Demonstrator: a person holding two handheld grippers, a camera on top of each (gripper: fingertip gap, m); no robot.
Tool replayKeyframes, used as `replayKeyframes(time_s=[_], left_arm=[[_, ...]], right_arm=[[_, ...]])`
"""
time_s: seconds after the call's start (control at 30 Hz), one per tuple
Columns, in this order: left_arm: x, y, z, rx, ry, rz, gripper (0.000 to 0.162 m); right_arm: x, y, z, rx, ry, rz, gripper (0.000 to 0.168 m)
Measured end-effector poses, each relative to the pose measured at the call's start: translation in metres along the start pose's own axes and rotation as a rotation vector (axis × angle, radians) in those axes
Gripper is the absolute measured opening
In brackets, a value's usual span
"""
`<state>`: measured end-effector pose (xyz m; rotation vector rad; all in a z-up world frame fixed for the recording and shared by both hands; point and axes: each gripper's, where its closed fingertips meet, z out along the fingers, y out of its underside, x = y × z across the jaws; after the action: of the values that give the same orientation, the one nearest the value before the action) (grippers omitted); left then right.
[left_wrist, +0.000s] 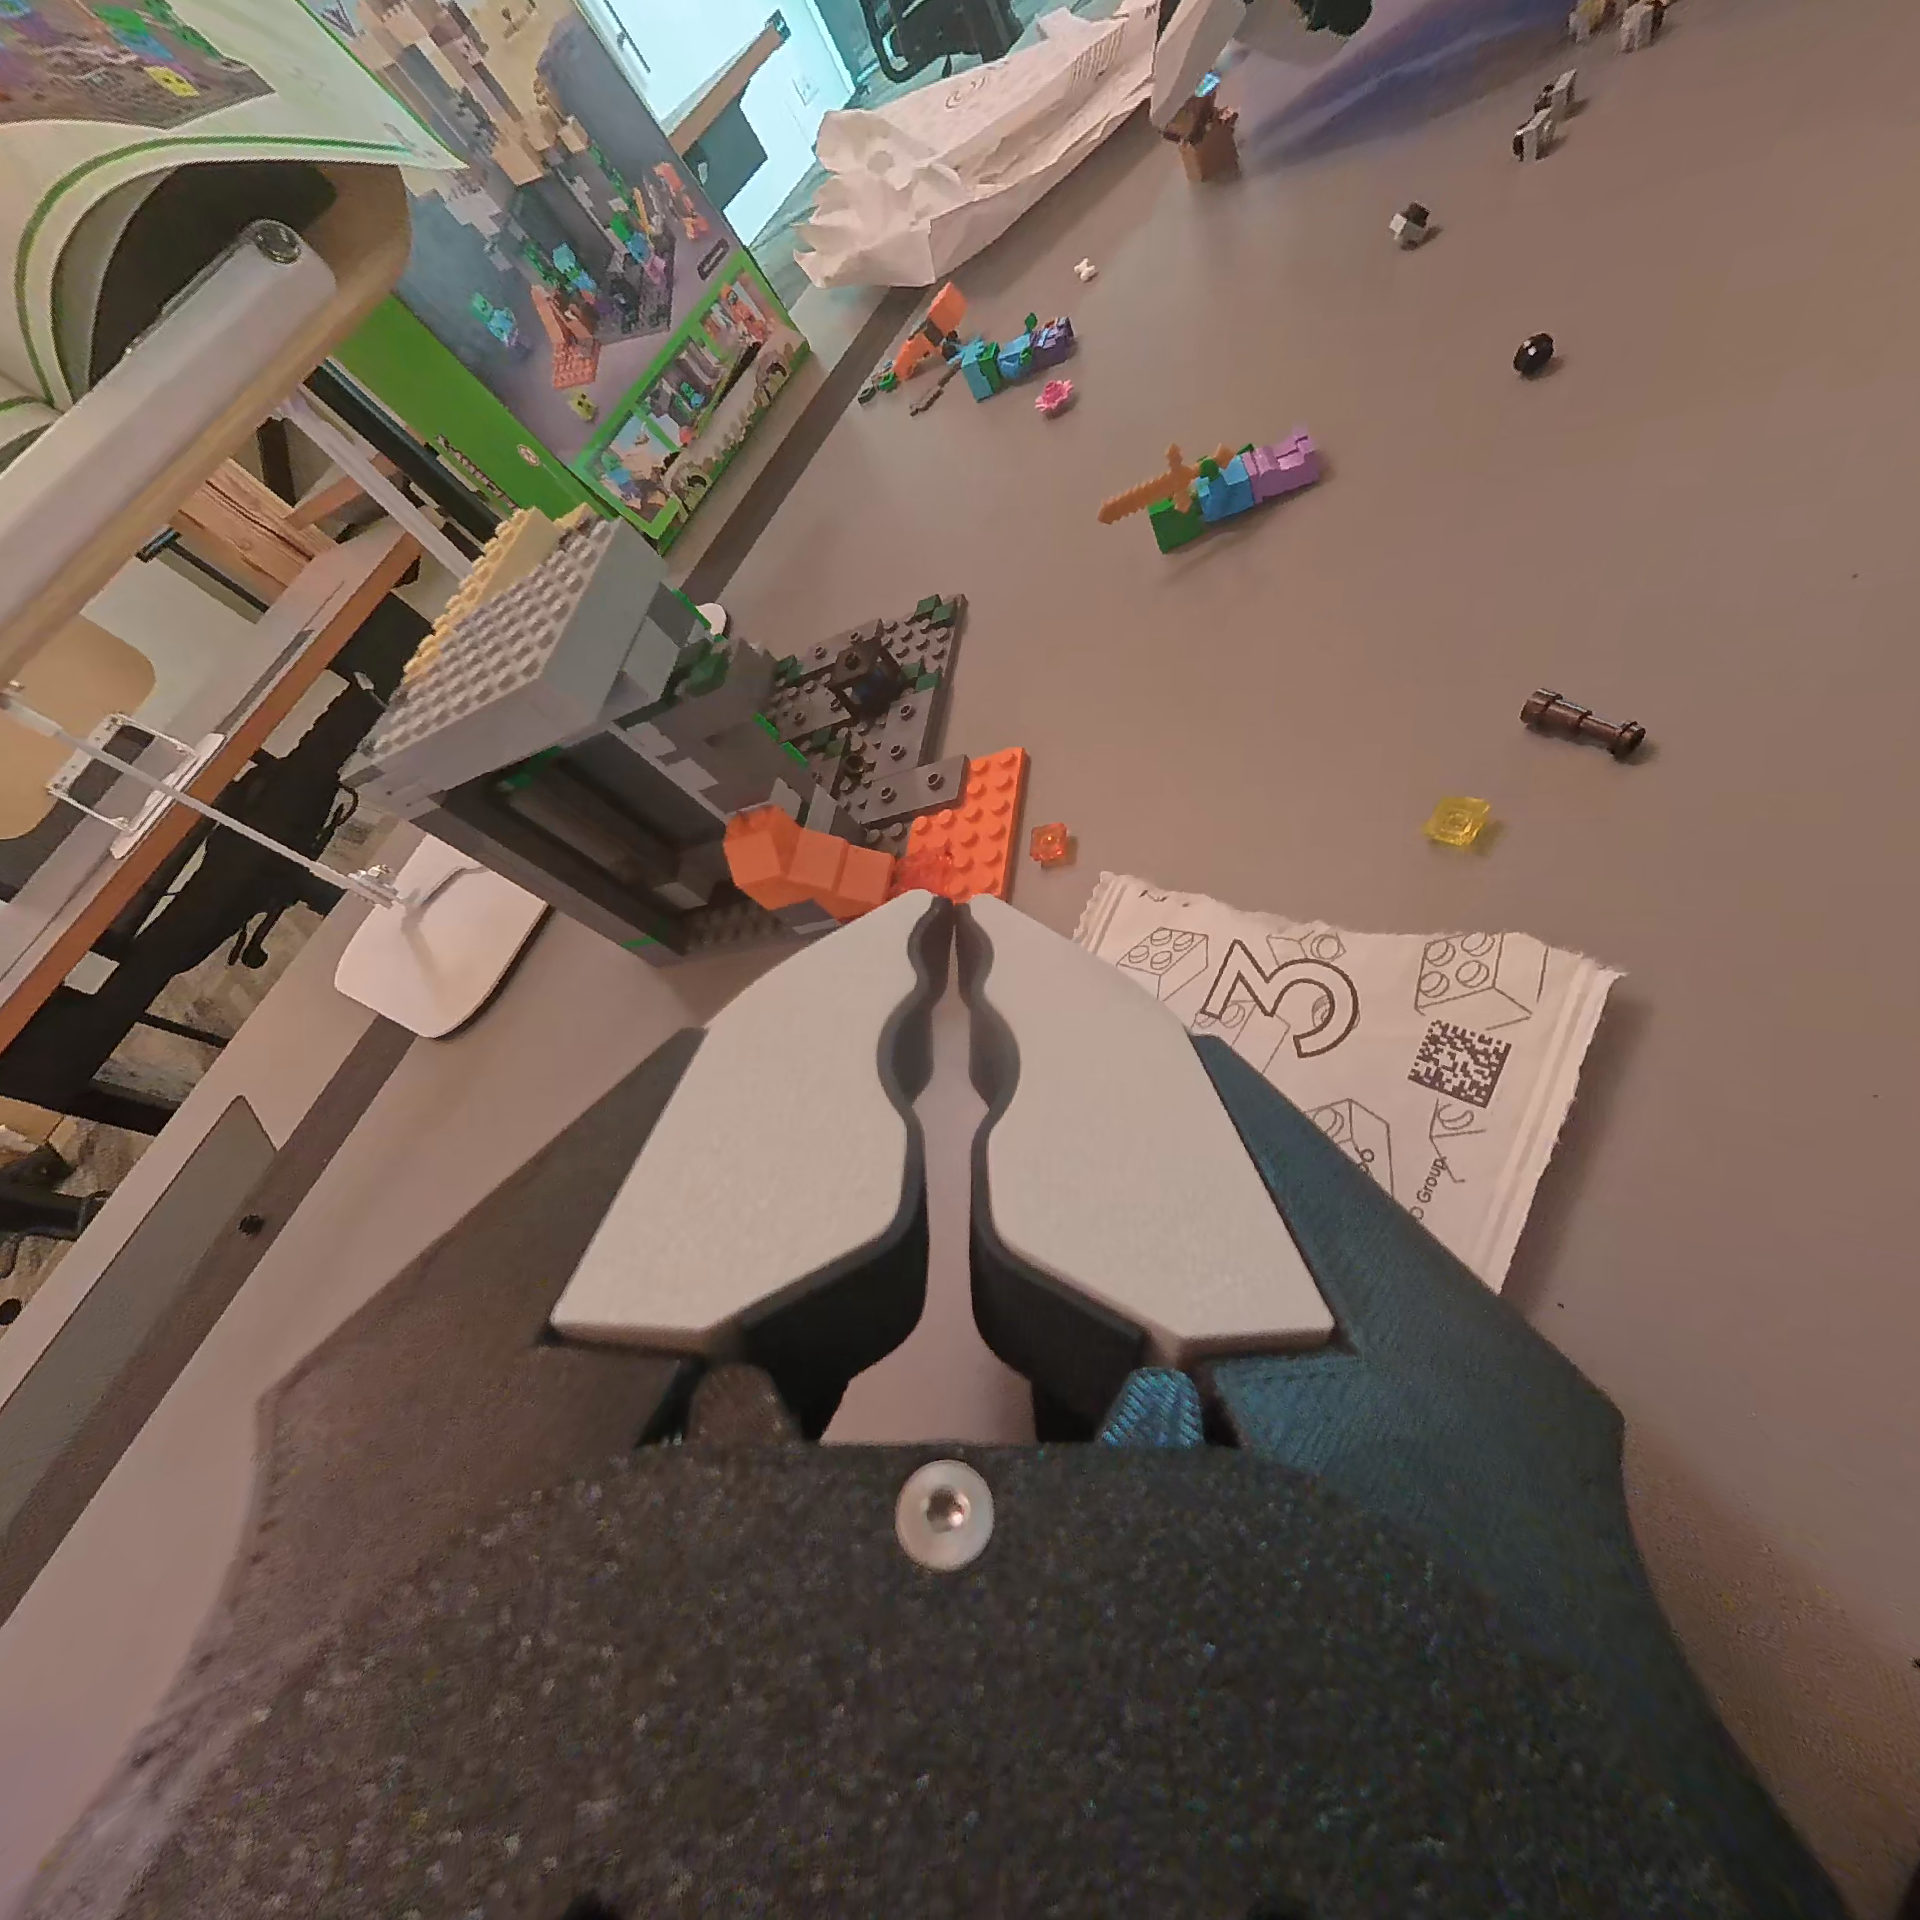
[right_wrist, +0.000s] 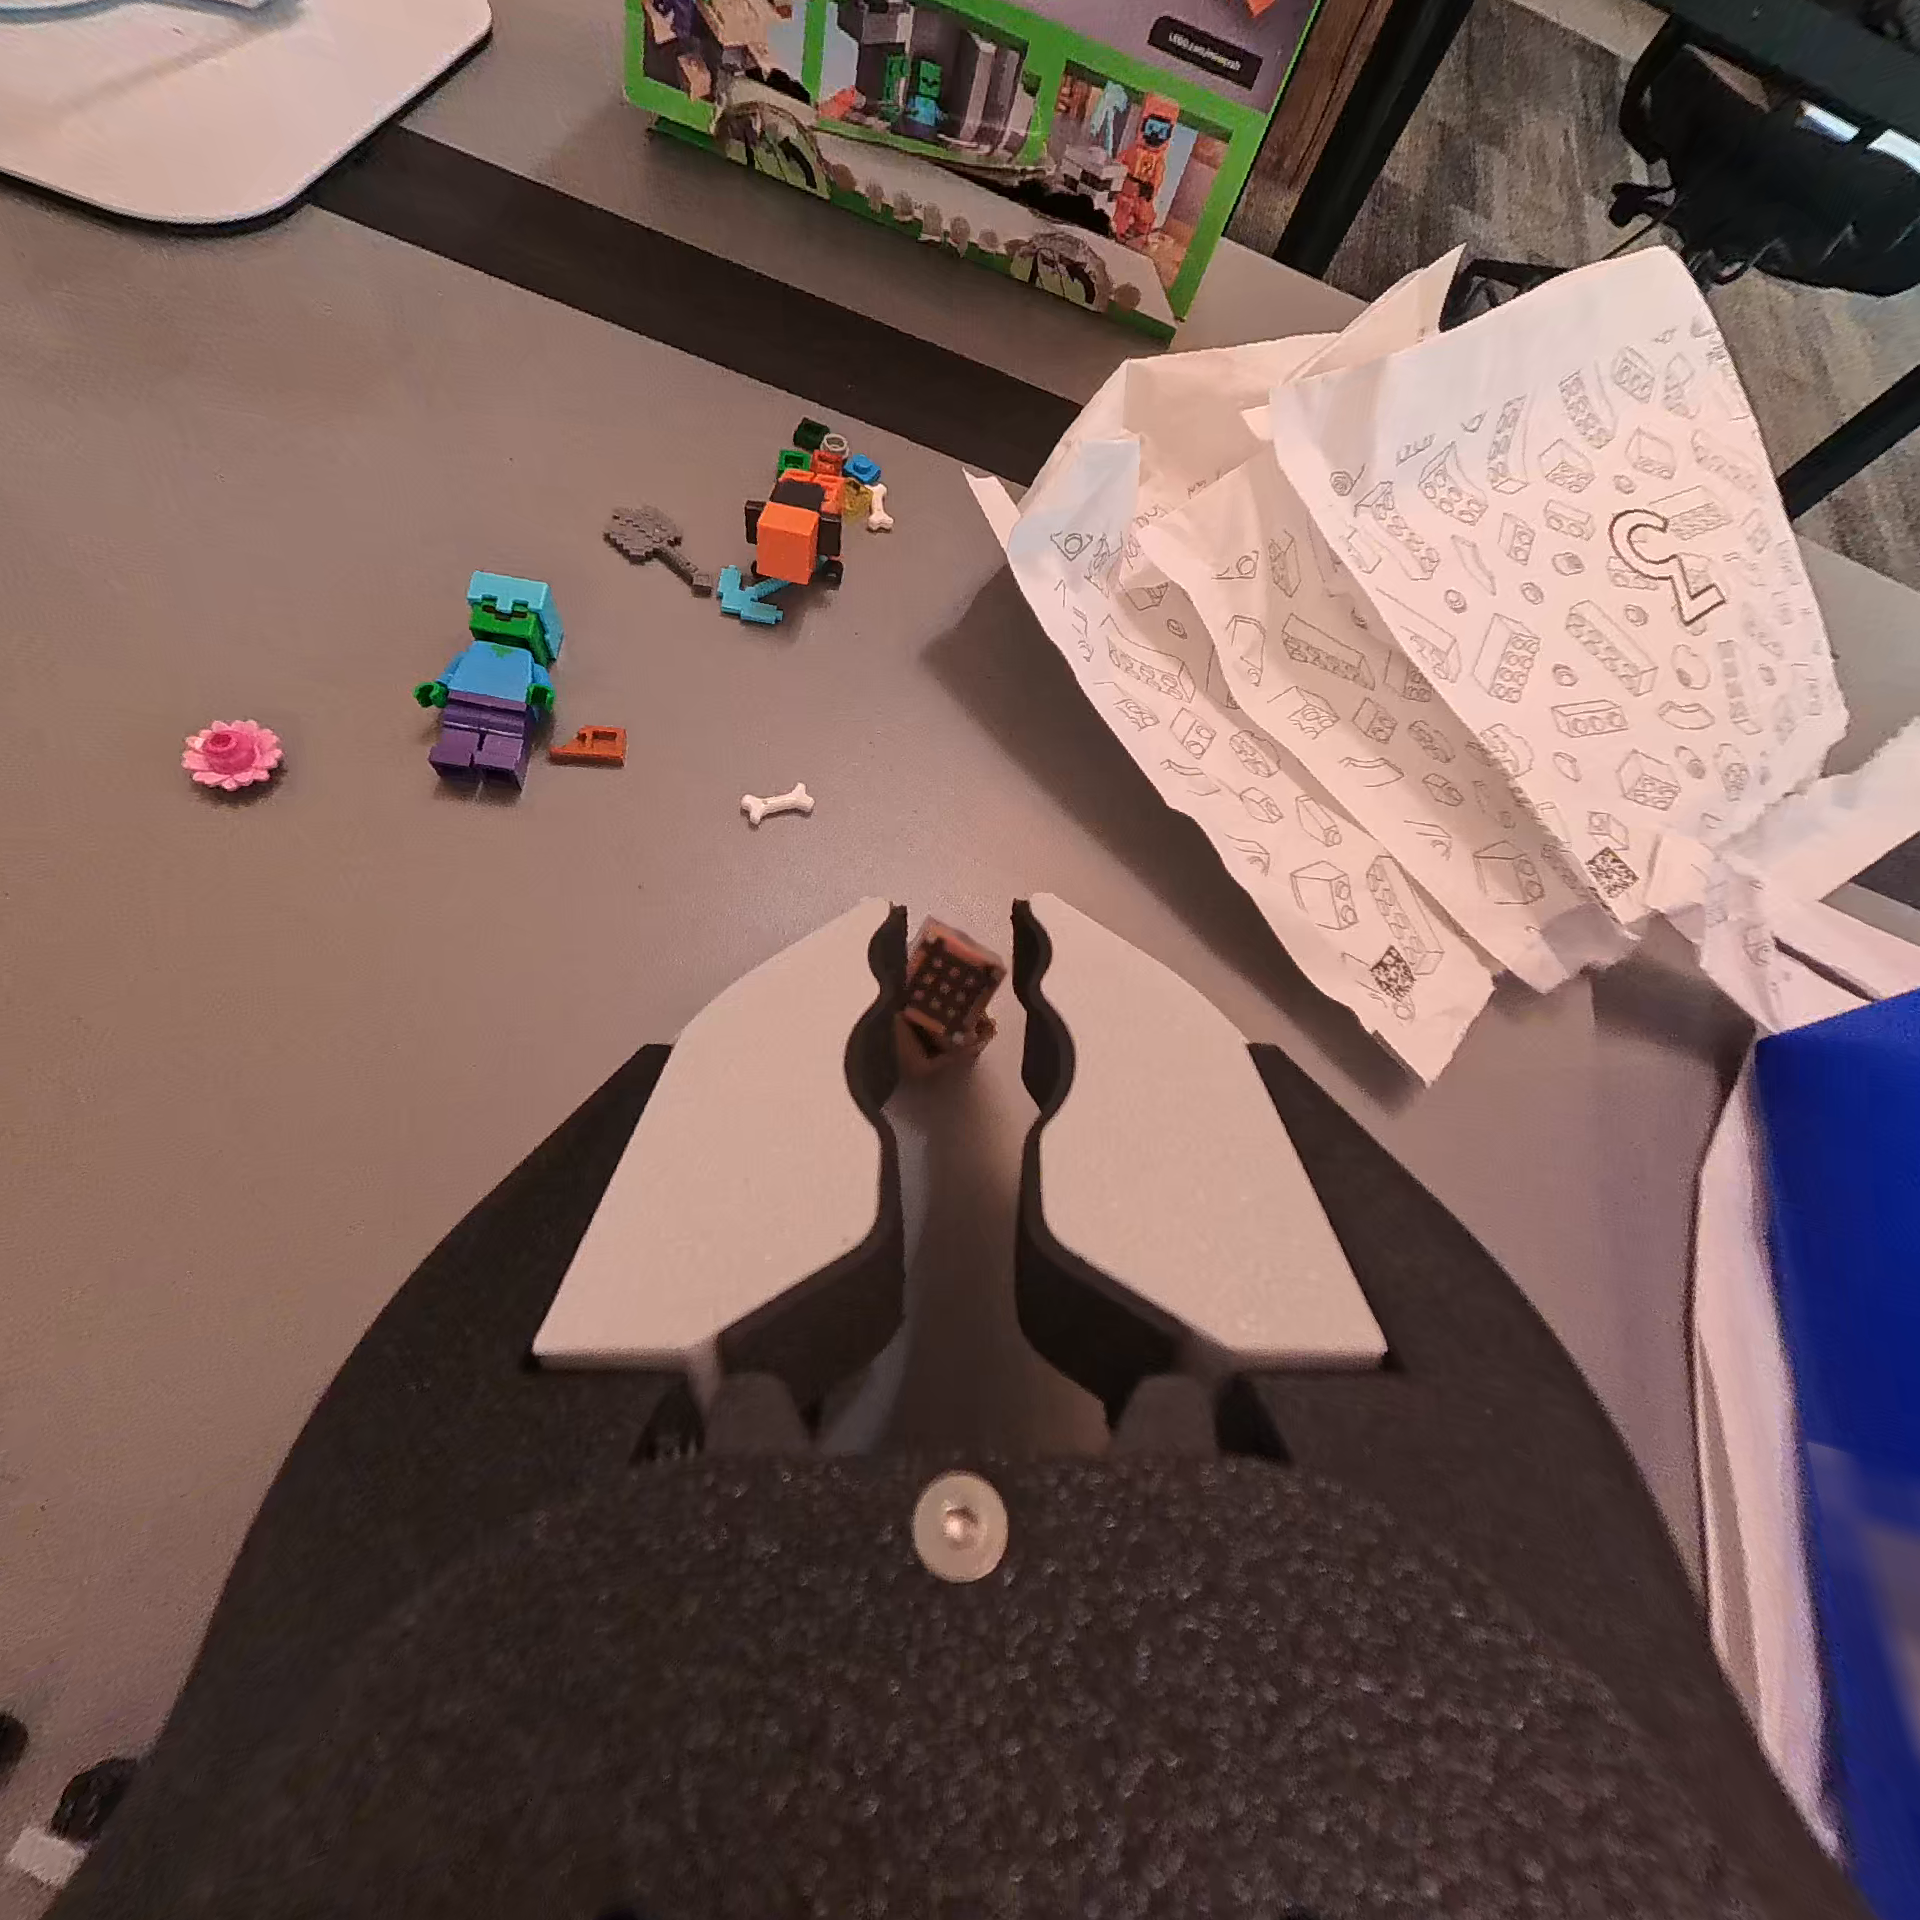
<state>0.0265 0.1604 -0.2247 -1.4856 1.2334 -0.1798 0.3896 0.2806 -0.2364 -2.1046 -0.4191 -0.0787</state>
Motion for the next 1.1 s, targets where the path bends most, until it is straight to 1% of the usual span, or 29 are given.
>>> replayKeyframes(time_s=[0.2,0.37,0.5,0.63,0.8,0.9,0.97,1.1], left_arm=[[0.001,0.0,0.0,-0.001,0.001,0.005,0.0],[0.001,0.0,0.0,0.0,0.002,0.004,0.0],[0.001,0.0,0.0,-0.002,0.003,0.007,0.0],[0.002,0.0,0.0,-0.002,0.003,0.009,0.0],[0.002,0.0,0.0,-0.004,0.005,0.014,0.0],[0.003,0.0,0.0,-0.004,0.005,0.016,0.0],[0.003,0.001,0.001,-0.006,0.006,0.018,0.0],[0.003,0.001,0.001,-0.008,0.006,0.02,0.0]], right_arm=[[0.001,-0.003,-0.003,0.02,-0.002,0.003,0.02],[0.006,-0.014,-0.012,0.085,-0.002,0.022,0.023],[0.017,-0.021,-0.023,0.145,-0.002,0.082,0.023],[0.027,-0.021,-0.029,0.17,0.003,0.134,0.025],[0.038,-0.007,-0.029,0.117,0.002,0.169,0.033],[0.028,0.009,-0.024,0.035,-0.092,0.164,0.039],[0.016,0.015,-0.019,0.003,-0.15,0.128,0.042],[0.0,0.02,-0.003,-0.059,-0.161,-0.018,0.043]])
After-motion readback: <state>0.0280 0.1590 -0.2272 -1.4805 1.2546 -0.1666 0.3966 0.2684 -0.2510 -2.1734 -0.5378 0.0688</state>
